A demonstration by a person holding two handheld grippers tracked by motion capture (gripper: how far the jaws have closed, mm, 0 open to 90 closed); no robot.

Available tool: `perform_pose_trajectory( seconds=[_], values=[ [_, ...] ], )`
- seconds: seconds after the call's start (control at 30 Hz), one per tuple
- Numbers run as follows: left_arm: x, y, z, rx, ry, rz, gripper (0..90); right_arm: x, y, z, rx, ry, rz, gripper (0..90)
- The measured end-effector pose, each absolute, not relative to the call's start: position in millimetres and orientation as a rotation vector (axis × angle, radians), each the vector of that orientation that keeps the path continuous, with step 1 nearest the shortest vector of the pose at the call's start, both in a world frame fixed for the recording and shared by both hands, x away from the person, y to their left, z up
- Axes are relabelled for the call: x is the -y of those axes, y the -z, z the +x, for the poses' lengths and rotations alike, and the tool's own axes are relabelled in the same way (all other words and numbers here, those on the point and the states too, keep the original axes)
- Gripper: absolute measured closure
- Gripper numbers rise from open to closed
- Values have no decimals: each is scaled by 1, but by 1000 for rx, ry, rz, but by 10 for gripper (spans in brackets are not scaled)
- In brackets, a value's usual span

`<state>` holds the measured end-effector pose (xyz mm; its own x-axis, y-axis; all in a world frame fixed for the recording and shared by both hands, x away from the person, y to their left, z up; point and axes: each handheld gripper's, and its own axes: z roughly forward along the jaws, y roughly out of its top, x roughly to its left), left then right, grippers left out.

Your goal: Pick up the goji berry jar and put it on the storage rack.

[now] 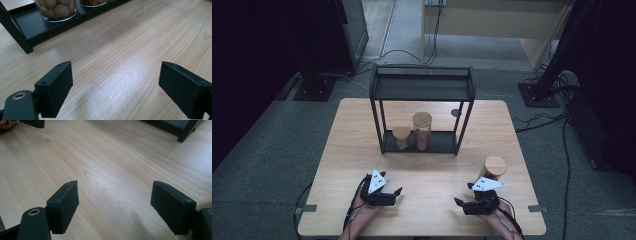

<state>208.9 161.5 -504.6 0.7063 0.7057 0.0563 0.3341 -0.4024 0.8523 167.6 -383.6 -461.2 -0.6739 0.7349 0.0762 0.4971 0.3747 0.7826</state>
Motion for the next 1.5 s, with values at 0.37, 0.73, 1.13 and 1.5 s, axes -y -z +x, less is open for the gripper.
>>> perform_pose_trajectory(
  seconds=[0.37,0.73,1.13,1.5],
  values=[
    [-162,505,209,-798,-519,2009,119,395,462,152,-2361,-1170,1110,221],
    [-161,505,209,-797,-521,2011,119,407,461,140,-2346,-1135,1147,221],
    [-161,505,209,-796,-521,2012,119,417,461,134,-2313,-1120,1181,221],
    [-161,504,209,-792,-521,2015,119,424,464,132,-2291,-1090,1223,221]
  ],
)
